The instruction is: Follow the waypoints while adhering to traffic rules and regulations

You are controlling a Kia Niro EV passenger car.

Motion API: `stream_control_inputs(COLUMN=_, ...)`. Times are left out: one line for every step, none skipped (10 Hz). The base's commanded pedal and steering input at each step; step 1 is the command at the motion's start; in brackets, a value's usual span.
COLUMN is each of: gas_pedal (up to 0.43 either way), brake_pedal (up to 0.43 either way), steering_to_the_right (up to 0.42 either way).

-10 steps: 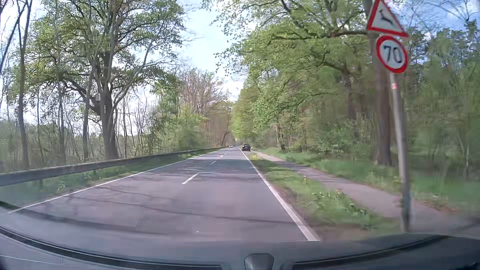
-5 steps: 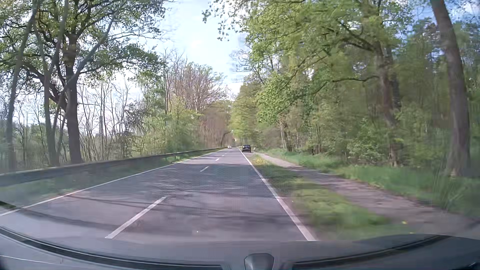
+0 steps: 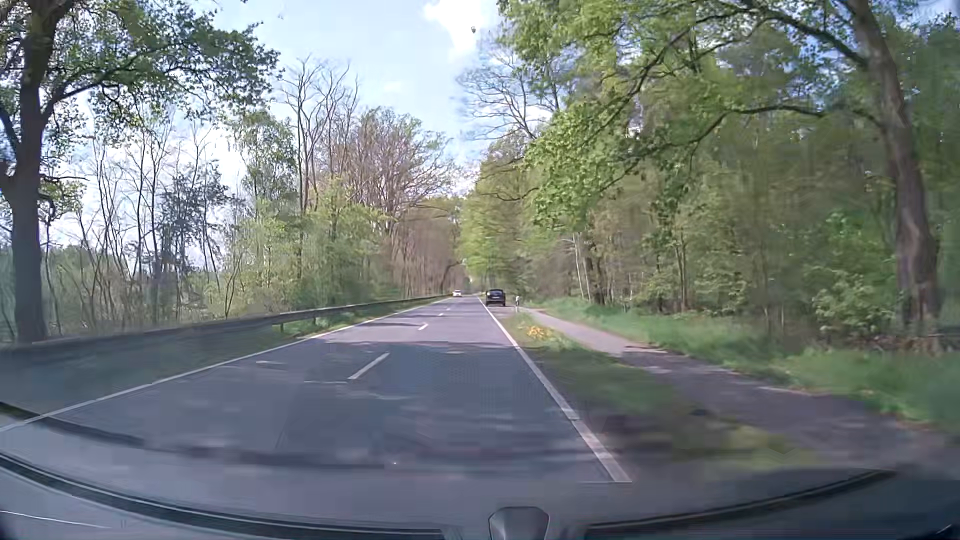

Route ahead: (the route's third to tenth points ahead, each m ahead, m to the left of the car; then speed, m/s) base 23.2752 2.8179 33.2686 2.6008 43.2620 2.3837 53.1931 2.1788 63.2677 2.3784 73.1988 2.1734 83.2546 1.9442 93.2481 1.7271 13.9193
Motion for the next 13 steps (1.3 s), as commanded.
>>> stream_control_inputs(gas_pedal=0.169, brake_pedal=0.0, steering_to_the_right=-0.004)
stream_control_inputs(gas_pedal=0.169, brake_pedal=0.0, steering_to_the_right=-0.004)
stream_control_inputs(gas_pedal=0.169, brake_pedal=0.0, steering_to_the_right=-0.004)
stream_control_inputs(gas_pedal=0.169, brake_pedal=0.0, steering_to_the_right=-0.004)
stream_control_inputs(gas_pedal=0.169, brake_pedal=0.0, steering_to_the_right=-0.005)
stream_control_inputs(gas_pedal=0.169, brake_pedal=0.0, steering_to_the_right=-0.005)
stream_control_inputs(gas_pedal=0.169, brake_pedal=0.0, steering_to_the_right=-0.005)
stream_control_inputs(gas_pedal=0.169, brake_pedal=0.0, steering_to_the_right=-0.006)
stream_control_inputs(gas_pedal=0.169, brake_pedal=0.0, steering_to_the_right=-0.006)
stream_control_inputs(gas_pedal=0.169, brake_pedal=0.0, steering_to_the_right=-0.006)
stream_control_inputs(gas_pedal=0.169, brake_pedal=0.0, steering_to_the_right=-0.005)
stream_control_inputs(gas_pedal=0.169, brake_pedal=0.0, steering_to_the_right=-0.005)
stream_control_inputs(gas_pedal=0.169, brake_pedal=0.0, steering_to_the_right=-0.005)
